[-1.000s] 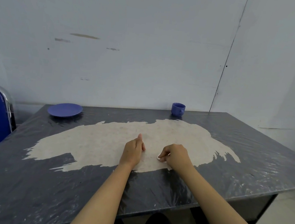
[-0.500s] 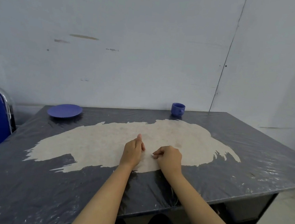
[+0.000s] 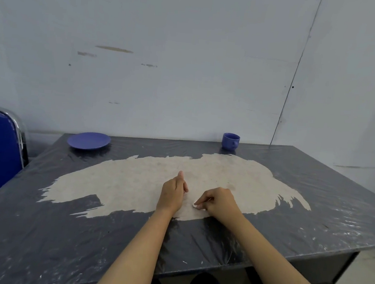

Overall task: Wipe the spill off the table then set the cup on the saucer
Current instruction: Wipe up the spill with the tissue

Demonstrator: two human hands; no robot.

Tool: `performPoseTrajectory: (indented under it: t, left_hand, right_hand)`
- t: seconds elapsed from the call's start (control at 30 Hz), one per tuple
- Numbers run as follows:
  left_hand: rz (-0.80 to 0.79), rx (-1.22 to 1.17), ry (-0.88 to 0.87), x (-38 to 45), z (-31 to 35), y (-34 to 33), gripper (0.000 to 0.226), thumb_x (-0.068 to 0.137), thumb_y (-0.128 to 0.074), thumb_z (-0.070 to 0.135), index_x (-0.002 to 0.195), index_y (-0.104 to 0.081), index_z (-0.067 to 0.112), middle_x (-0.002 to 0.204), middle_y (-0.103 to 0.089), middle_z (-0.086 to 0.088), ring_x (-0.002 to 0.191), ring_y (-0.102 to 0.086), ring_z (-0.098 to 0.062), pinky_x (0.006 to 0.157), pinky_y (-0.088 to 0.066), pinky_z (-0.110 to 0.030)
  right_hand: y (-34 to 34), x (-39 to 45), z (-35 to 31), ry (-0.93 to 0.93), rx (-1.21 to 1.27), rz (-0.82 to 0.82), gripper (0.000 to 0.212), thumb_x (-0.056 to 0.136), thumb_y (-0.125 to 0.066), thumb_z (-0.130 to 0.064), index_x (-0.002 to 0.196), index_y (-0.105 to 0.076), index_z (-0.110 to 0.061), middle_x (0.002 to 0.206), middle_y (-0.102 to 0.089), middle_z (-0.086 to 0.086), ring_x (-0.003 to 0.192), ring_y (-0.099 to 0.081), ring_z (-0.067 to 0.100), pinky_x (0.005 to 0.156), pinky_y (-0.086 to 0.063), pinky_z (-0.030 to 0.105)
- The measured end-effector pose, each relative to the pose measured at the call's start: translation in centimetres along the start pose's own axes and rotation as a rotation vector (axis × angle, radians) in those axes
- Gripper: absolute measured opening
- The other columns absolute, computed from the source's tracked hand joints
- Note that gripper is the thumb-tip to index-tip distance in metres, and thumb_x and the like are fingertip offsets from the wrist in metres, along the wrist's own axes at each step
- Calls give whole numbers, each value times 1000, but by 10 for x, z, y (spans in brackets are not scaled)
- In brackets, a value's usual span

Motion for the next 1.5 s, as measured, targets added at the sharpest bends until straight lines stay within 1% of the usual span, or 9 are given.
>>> performPoseTrajectory:
  t: [0.2, 0.3, 0.43, 0.5, 0.6, 0.8, 1.0, 1.33, 1.5]
  left_hand:
    - [-23, -14, 14, -1, 1, 1, 67, 104, -23, 43, 73, -64, 0, 78, -68, -17, 69, -59, -17, 78, -52, -35]
    - [-30, -6, 15, -1, 1, 0, 67, 104, -22, 43, 73, -64, 2, 79, -68, -17, 69, -58, -16, 77, -51, -32]
    - [-31, -10, 25, 1, -2, -1, 66, 104, -22, 43, 75, -65, 2, 81, -69, -17, 71, -59, -15, 78, -51, -31]
    - [-33, -7, 28, 2, -3, -2, 66, 104, -22, 43, 75, -65, 3, 82, -69, -16, 72, -59, -16, 79, -51, -31]
    - [-30, 0, 36, 4, -4, -3, 67, 104, -21, 44, 77, -65, 0, 82, -69, -16, 71, -59, -15, 78, -51, -30]
    - [-24, 0, 32, 6, -6, -4, 68, 104, -22, 44, 77, -66, 0, 81, -70, -16, 71, -61, -16, 81, -52, -32]
    - [-21, -6, 33, 6, -5, -4, 68, 104, -22, 44, 75, -66, 0, 80, -70, -16, 71, -60, -17, 81, -53, -36]
    - [-14, -12, 25, 8, -9, -5, 69, 104, -22, 44, 76, -67, 0, 80, -71, -14, 71, -61, -17, 80, -53, -35]
    - [11, -66, 31, 12, -15, -5, 66, 103, -21, 46, 63, -62, 13, 76, -71, -12, 69, -62, -16, 76, -53, -34]
  right_hand:
    - [26, 7, 16, -304, 421, -114, 5, 78, -79, -20, 78, -78, -25, 87, -74, -12, 80, -62, 4, 60, -47, 9]
    - [36, 20, 33, -575, 709, -97, 18, 85, -71, -12, 102, -74, -8, 95, -67, -1, 83, -58, 12, 57, -50, 19]
    - [53, 44, 49, -703, 678, 30, 32, 83, -74, -17, 109, -64, 0, 106, -62, 11, 82, -56, 18, 73, -52, 27]
    - [59, 56, 57, -722, 568, 119, 35, 80, -77, -22, 103, -63, -1, 94, -61, 10, 78, -56, 18, 83, -55, 30]
    - [62, 72, 64, -713, 371, 187, 44, 77, -79, -34, 102, -63, -2, 91, -62, 9, 77, -57, 19, 94, -54, 35]
    - [56, 90, 55, -493, 64, 139, 41, 87, -65, -43, 116, -71, -14, 126, -65, 5, 115, -59, 25, 103, -46, 34]
    - [48, 94, 64, -419, 80, 137, 30, 79, -76, -36, 101, -77, -15, 108, -73, 2, 87, -61, 13, 90, -51, 29]
    - [26, 94, 46, -283, 114, 55, 22, 75, -80, -34, 91, -78, -19, 85, -72, -8, 74, -61, 2, 63, -42, 12]
    - [17, 86, 36, -223, 79, 4, 18, 75, -82, -31, 89, -79, -20, 82, -73, -8, 70, -62, 0, 53, -39, 4]
Point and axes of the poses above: each hand's wrist, its own x-axis towards the middle knuckle, its own y-axis out of the back of the hand, z = x × y, the point moved 5 cm from there along x, towards the middle knuckle
